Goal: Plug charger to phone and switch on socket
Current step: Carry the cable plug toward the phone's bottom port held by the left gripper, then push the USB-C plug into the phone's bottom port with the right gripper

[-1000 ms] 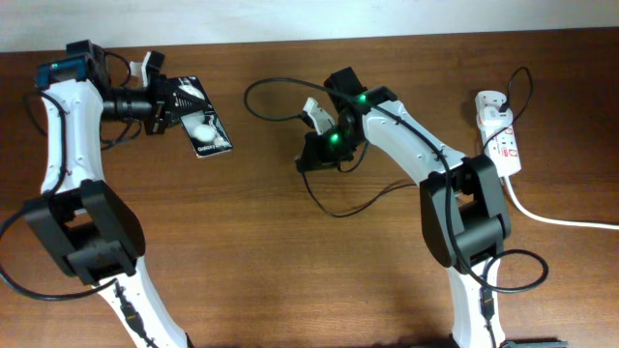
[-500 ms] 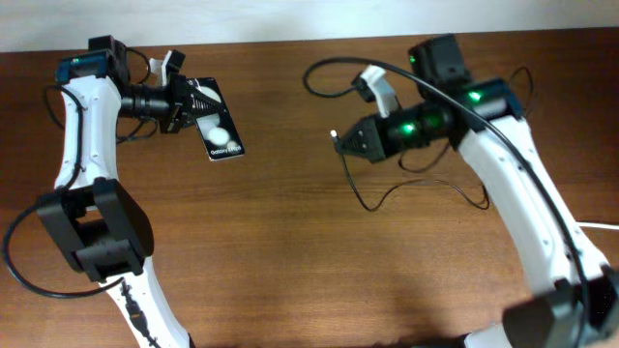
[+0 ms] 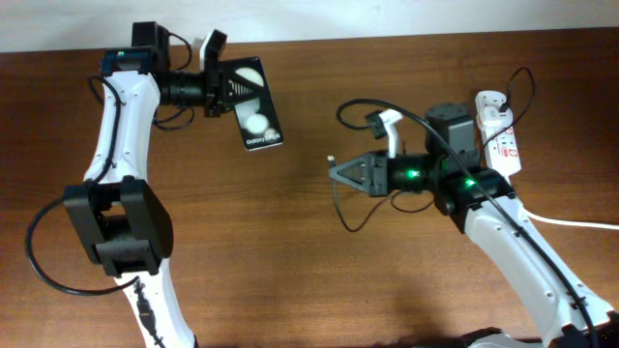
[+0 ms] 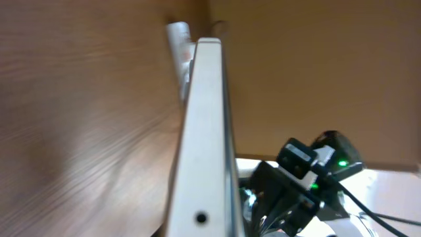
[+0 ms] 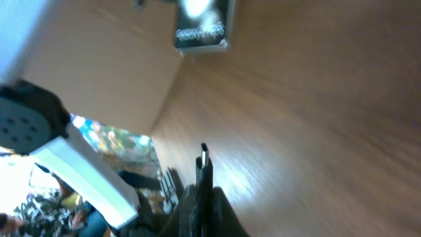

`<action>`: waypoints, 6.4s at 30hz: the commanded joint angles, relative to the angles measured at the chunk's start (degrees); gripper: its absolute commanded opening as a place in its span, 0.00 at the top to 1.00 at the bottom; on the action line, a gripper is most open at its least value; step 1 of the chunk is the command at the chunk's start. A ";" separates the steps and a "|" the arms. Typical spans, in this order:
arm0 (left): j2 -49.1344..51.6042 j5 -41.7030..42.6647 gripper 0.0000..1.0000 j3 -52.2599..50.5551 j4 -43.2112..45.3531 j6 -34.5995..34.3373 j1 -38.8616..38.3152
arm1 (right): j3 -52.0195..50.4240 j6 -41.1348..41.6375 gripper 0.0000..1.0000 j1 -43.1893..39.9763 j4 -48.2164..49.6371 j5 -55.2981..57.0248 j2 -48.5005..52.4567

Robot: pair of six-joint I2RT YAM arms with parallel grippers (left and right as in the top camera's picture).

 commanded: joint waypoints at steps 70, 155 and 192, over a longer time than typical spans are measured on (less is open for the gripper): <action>-0.39 12.22 1.00 0.94 1.86 0.94 -6.75 | 0.13 14.67 0.96 10.62 12.37 8.63 4.79; -0.39 12.87 1.00 0.94 3.91 0.07 -7.67 | 0.11 14.56 0.96 7.10 25.07 -3.39 10.47; -0.39 15.37 1.00 0.94 3.96 0.09 -7.63 | 0.11 14.71 0.96 5.62 24.90 -2.51 10.47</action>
